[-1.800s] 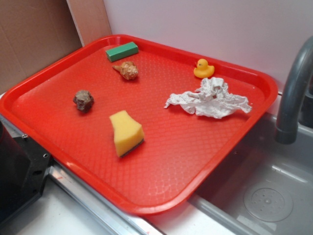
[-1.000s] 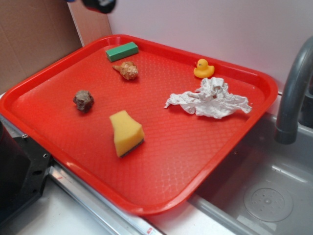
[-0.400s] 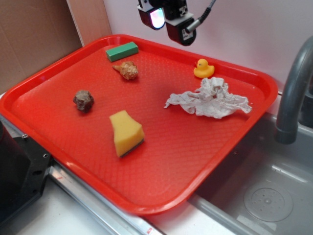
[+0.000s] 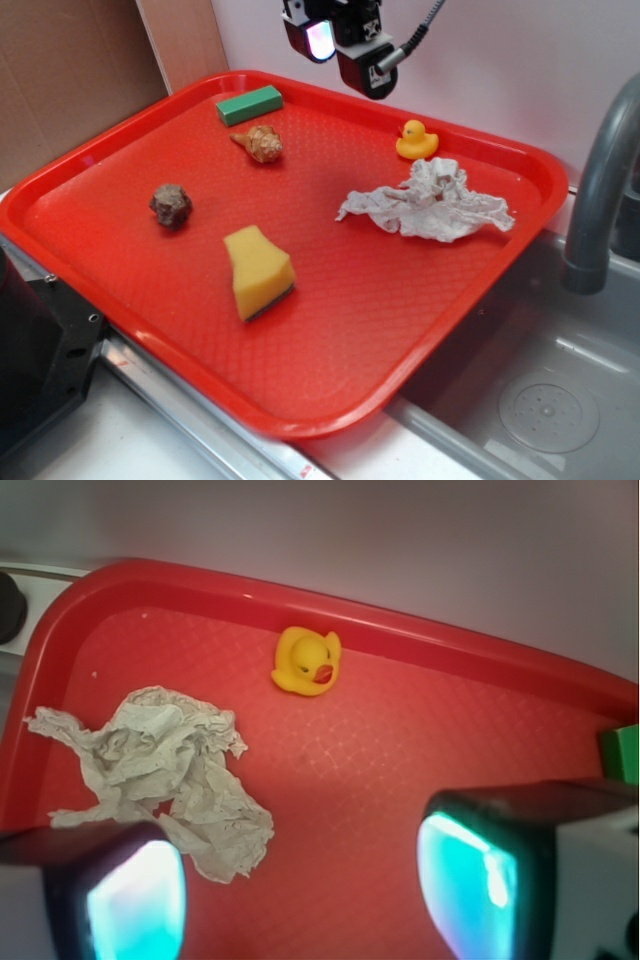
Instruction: Grab the yellow duck.
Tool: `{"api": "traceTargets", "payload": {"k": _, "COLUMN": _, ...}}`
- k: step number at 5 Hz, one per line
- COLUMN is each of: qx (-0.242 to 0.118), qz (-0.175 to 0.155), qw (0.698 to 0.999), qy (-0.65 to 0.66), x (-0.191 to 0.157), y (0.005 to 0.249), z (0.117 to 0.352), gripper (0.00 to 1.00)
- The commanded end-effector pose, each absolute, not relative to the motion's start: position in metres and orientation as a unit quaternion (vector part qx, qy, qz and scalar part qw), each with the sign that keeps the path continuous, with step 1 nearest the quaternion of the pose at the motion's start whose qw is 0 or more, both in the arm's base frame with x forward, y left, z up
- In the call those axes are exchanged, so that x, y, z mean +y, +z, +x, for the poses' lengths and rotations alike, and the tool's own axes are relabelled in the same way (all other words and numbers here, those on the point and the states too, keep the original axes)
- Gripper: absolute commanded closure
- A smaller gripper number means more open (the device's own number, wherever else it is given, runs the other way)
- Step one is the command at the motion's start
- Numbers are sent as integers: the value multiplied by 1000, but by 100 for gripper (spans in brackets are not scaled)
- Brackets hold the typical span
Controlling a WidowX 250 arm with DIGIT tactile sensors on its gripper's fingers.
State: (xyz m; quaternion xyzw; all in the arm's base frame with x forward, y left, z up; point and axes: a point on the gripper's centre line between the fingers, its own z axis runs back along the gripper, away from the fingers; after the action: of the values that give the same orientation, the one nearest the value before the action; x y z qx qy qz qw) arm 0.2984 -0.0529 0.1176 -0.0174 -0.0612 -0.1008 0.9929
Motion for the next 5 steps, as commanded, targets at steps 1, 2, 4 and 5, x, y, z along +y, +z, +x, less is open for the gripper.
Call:
{"api": "traceTargets", "payload": {"k": 1, "qx": -105, "qz": -30, "qw": 993, "qy": -40, "x": -40, "y": 75, "z": 338, "gripper": 0}}
{"api": "traceTargets", "payload": {"k": 2, "qx": -99, "qz": -34, "qw": 994, "qy": -41, "x": -49, "y": 60, "z": 347, "gripper": 0}}
{"api": "traceTargets", "payload": {"k": 4, "qx": -103, "qz": -57, "qw": 992, "qy": -41, "x": -63, "y": 40, "z": 364, "gripper": 0}}
{"api": "traceTargets", "payload": {"k": 5, "qx": -105, "qz": -47, "qw": 992, "qy": -40, "x": -67, "y": 36, "z": 371, "gripper": 0}}
